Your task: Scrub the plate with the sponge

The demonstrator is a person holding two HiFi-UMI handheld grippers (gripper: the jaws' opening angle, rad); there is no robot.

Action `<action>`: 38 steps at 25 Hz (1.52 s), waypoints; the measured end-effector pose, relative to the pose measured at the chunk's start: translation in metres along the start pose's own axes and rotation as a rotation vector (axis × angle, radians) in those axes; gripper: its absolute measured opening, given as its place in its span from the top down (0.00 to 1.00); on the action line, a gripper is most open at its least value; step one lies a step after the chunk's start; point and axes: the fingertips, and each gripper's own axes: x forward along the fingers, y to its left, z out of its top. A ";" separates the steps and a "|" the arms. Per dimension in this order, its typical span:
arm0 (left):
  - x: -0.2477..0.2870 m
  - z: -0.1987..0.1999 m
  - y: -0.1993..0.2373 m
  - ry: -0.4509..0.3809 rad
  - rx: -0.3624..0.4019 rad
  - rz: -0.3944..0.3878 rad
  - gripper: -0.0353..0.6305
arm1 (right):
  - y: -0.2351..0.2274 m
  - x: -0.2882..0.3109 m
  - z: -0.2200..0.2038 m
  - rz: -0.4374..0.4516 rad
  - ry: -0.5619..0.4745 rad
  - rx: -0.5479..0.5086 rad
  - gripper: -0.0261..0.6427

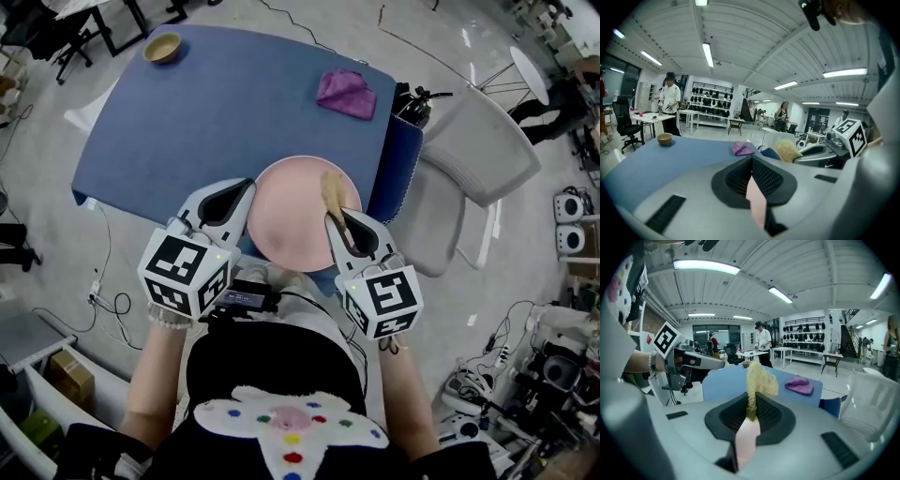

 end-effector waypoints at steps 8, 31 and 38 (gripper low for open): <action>-0.014 0.007 -0.010 -0.013 0.026 -0.015 0.93 | -0.002 -0.010 0.019 -0.041 -0.066 0.029 0.90; -0.013 -0.008 -0.016 -0.006 -0.024 -0.043 0.93 | -0.005 -0.023 0.011 -0.084 -0.044 0.028 0.90; -0.007 -0.009 -0.022 0.003 -0.016 -0.062 0.93 | -0.006 -0.022 0.009 -0.090 -0.036 0.025 0.90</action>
